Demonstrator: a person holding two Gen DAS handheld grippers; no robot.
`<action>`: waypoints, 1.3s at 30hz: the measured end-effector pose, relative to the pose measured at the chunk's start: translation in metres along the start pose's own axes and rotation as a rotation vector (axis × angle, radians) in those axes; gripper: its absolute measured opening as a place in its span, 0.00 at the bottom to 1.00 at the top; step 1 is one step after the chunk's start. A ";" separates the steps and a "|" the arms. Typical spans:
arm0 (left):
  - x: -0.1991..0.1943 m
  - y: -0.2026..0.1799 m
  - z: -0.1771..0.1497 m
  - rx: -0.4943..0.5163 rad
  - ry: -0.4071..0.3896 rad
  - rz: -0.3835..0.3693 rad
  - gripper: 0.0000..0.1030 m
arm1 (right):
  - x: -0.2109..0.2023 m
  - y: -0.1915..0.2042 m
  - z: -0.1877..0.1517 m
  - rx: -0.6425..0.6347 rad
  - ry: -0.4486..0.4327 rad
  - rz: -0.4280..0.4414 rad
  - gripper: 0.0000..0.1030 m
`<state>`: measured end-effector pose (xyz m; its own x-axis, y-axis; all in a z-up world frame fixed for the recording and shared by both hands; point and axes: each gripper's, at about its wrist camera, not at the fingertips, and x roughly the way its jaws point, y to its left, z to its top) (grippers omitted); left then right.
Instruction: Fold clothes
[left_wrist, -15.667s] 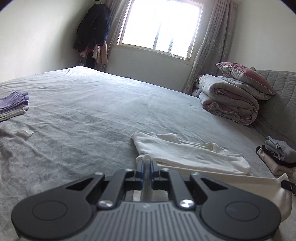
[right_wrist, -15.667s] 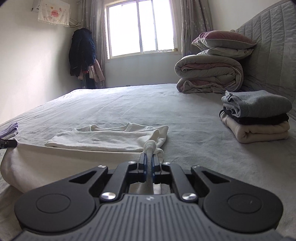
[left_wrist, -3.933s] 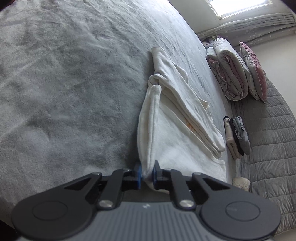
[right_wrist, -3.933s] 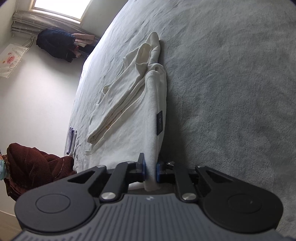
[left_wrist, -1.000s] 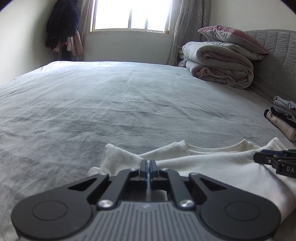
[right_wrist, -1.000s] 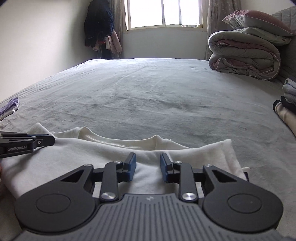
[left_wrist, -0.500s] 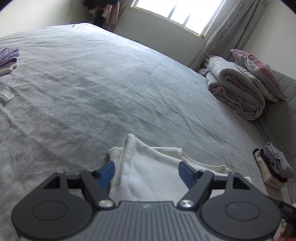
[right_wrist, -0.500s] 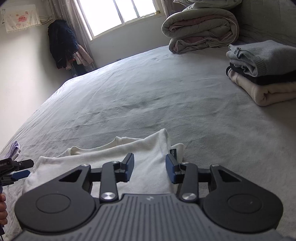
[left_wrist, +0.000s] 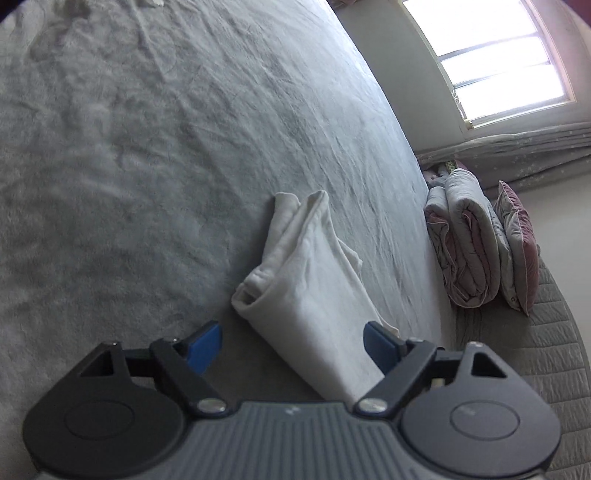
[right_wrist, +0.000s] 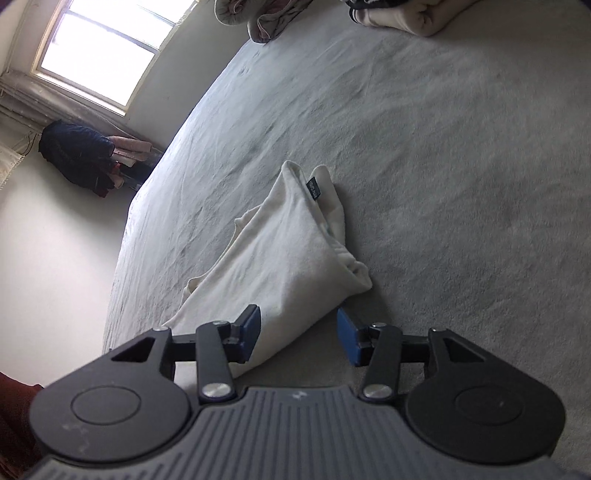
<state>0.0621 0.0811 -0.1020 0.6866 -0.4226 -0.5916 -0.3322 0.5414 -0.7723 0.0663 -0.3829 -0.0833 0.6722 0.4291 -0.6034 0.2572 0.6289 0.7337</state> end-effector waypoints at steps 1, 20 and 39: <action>0.003 0.000 -0.003 -0.006 -0.011 -0.002 0.82 | 0.004 -0.001 0.000 0.010 -0.002 0.002 0.50; 0.044 -0.008 -0.017 -0.094 -0.187 0.024 0.29 | 0.038 -0.012 0.008 0.132 -0.178 0.072 0.27; -0.001 -0.020 -0.030 0.132 -0.054 0.103 0.23 | 0.002 -0.005 -0.020 -0.086 -0.140 -0.069 0.19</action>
<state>0.0485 0.0488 -0.0934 0.6882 -0.3225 -0.6499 -0.3168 0.6723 -0.6691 0.0526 -0.3720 -0.0941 0.7470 0.2921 -0.5972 0.2497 0.7093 0.6592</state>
